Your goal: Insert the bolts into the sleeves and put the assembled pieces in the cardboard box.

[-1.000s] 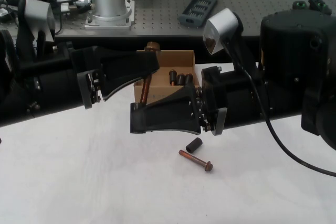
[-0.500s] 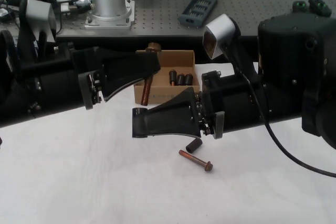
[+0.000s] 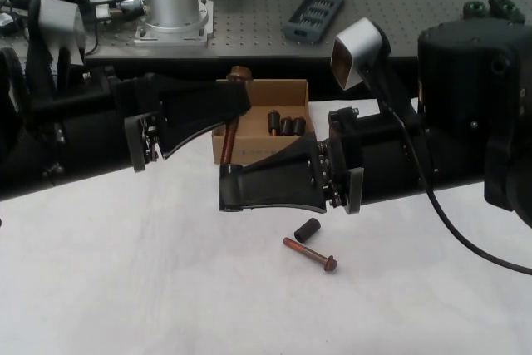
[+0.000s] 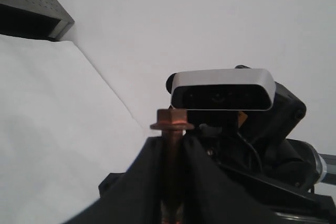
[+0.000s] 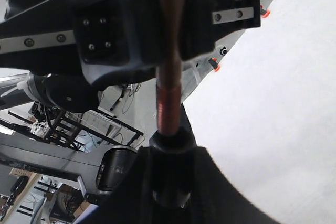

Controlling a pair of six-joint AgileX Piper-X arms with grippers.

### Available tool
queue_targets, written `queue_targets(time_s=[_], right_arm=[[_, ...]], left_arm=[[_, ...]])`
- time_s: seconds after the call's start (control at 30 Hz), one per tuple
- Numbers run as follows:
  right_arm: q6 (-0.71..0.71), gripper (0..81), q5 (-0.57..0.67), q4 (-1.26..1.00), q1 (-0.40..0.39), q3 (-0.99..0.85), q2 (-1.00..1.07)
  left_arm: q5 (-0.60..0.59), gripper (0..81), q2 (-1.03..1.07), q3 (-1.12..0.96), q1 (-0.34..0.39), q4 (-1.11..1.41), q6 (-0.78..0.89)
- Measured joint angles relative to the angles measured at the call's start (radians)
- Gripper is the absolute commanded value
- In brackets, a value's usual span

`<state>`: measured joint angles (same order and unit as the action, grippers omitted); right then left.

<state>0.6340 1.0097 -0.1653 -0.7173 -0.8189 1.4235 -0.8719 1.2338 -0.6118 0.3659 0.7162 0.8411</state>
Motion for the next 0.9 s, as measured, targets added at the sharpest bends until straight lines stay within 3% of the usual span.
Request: queue_targets(time_s=[0.9], right_arm=[[0.024,2.9,0.034,-0.049,0.0,0.0,0.0]], left_arm=[[0.008,0.7,0.0,-0.005,0.0,-0.01,0.0]])
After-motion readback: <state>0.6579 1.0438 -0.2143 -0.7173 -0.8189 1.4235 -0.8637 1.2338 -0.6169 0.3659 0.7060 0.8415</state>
